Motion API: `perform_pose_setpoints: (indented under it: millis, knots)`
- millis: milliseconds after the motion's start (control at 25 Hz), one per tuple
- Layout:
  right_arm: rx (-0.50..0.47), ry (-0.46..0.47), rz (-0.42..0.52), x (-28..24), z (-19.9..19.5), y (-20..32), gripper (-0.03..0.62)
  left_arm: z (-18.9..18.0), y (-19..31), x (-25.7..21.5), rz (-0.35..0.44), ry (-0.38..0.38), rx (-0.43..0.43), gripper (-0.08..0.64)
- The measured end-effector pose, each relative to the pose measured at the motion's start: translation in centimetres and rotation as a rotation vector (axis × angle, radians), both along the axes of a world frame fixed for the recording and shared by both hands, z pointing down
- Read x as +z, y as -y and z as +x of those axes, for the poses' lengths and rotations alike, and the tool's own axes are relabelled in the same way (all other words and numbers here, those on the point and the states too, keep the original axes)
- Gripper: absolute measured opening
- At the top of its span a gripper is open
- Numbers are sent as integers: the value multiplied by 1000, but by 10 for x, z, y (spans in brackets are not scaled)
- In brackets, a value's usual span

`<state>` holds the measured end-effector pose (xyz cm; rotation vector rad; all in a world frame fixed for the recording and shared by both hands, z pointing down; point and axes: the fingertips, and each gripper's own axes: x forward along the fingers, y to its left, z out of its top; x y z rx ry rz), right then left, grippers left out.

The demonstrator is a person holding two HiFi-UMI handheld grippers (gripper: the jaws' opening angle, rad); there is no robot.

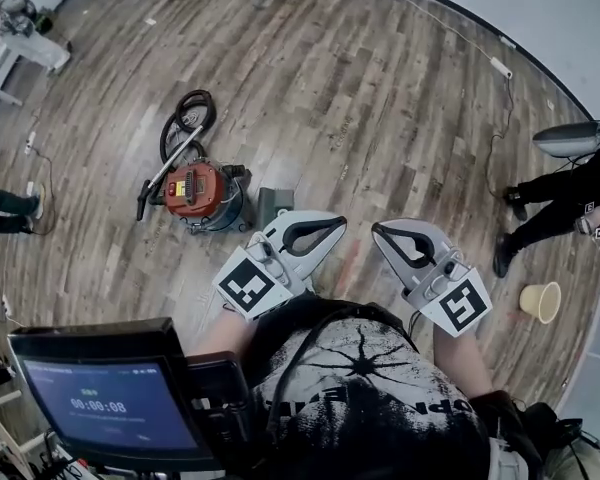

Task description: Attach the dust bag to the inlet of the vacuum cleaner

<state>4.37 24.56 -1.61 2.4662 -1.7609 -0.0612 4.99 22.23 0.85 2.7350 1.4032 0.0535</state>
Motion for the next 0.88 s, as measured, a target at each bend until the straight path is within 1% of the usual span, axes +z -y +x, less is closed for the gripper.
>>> perform_pose_setpoints:
  millis: [160,280,440,600,720,880]
  knots:
    - [7,-18,-22,-3,25,36,5,24,37,4,-7,6,4,3]
    - [0,-23,-31,-6,40,51,5,41,51,0,-35,4,-2,3]
    - [-26,-21,-55,-12,58,54,5,62,59,-6,-41,21,-36,3]
    - [-69,-15,-82,-4,75,100,5,74,106,0,-54,-12,-75,3]
    - [-149,-7,-86,1,87,121,5,83,127,8,-30,-11,-150,3]
    - [-310,-10,-92,13,109,142,5,96,157,21,33,-1,-328,3]
